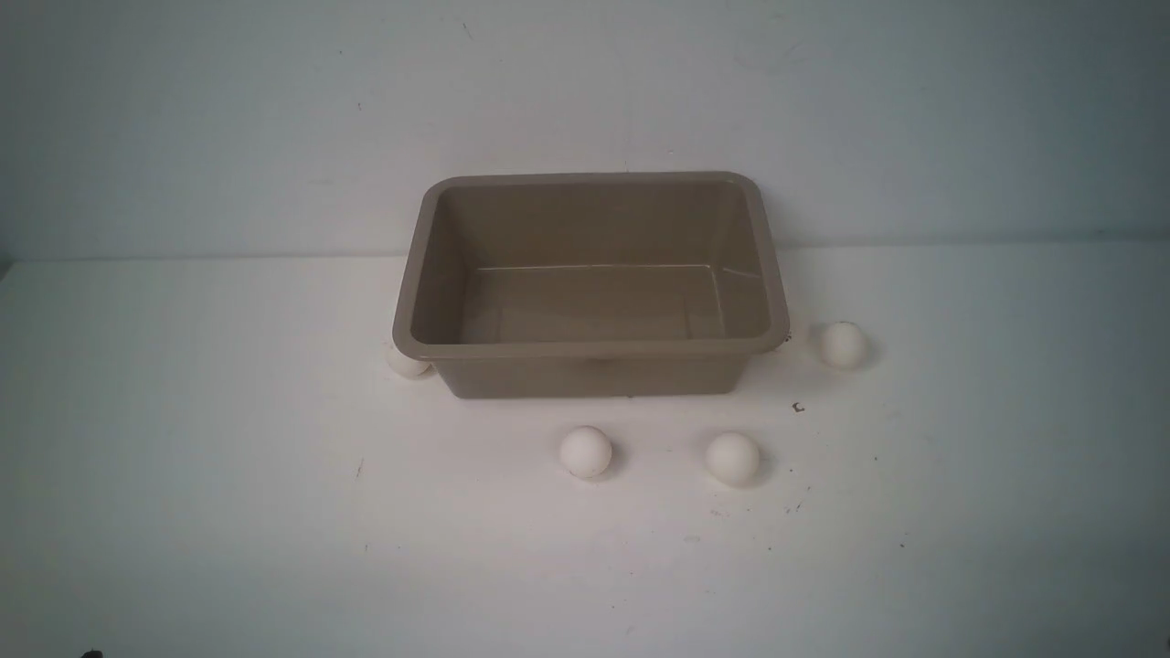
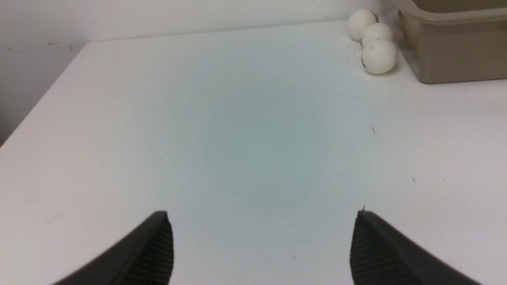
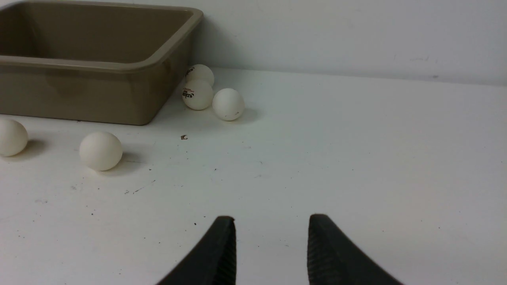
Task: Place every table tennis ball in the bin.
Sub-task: Use the right arm to clamp the table tennis ball closest to it
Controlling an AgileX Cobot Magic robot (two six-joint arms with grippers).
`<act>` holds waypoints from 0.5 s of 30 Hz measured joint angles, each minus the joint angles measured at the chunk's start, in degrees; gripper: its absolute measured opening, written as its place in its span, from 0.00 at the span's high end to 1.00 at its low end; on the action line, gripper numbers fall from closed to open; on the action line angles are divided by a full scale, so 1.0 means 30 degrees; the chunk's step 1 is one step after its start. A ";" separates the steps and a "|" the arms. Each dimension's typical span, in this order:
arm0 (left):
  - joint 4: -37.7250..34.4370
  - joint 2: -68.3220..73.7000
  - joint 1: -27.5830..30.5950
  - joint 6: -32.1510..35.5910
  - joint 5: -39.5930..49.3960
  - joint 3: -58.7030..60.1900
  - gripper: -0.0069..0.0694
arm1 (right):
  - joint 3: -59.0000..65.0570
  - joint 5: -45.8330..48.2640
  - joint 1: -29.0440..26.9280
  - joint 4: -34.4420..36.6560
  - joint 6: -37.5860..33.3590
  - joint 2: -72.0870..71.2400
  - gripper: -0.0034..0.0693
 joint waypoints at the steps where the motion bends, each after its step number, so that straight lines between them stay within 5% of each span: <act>1: 0.0000 0.0000 0.0000 0.0000 0.0000 0.0000 0.20 | 0.0000 -0.0028 0.0000 -0.0064 0.0000 0.0000 0.62; 8: 0.0000 0.0000 0.0000 0.0000 0.0000 0.0000 0.20 | -0.0499 -0.0454 0.0000 0.0048 0.0033 0.0000 0.62; 15: 0.0000 0.0000 0.0000 0.0000 0.0000 0.0000 0.20 | -0.5895 0.1659 0.0000 0.0150 0.0038 0.0050 0.62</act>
